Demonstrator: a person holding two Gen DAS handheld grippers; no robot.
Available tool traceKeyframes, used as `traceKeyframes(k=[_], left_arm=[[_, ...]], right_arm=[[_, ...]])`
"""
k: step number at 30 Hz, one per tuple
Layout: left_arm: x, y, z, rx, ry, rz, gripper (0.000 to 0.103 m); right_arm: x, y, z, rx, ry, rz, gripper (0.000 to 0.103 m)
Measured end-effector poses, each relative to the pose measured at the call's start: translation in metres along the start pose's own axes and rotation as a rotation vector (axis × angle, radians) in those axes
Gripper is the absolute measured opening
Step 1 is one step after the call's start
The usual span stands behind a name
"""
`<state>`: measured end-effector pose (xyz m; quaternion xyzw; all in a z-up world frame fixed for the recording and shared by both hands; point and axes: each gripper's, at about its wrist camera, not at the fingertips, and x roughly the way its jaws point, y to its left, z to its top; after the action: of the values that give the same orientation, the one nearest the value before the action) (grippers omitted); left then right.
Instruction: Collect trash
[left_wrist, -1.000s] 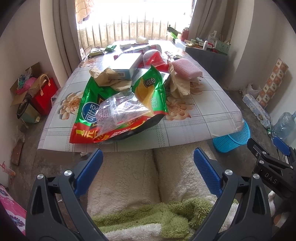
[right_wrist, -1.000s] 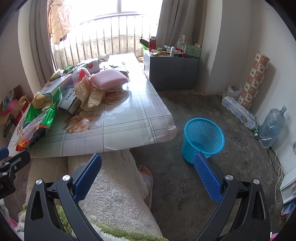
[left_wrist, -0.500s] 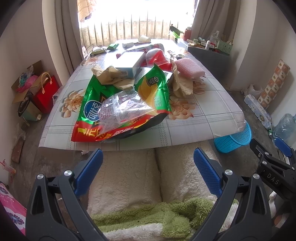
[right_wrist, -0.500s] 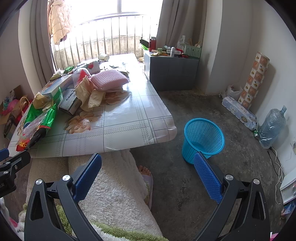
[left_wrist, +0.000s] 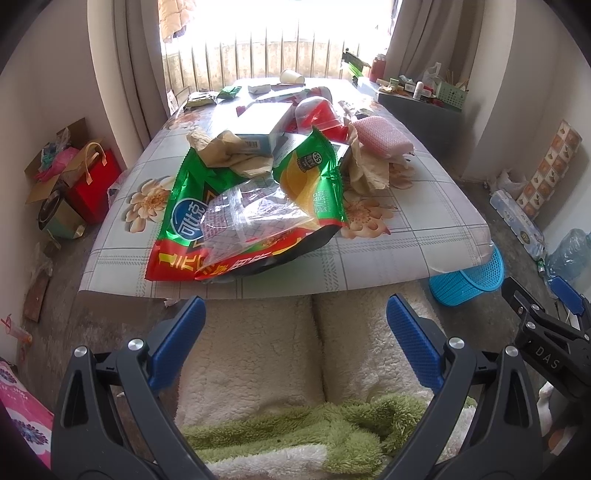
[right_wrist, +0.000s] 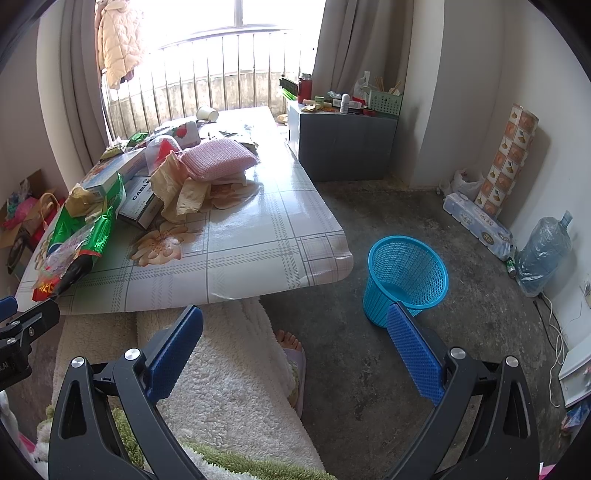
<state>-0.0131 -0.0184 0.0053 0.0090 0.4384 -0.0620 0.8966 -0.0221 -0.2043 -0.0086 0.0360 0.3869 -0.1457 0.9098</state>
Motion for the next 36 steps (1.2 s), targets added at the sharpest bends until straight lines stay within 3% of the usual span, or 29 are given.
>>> traceKeyframes(k=[36], left_arm=[[0.003, 0.01, -0.003, -0.004, 0.013, 0.003, 0.094]], right_arm=[[0.001, 0.001, -0.001, 0.001, 0.006, 0.003, 0.097]])
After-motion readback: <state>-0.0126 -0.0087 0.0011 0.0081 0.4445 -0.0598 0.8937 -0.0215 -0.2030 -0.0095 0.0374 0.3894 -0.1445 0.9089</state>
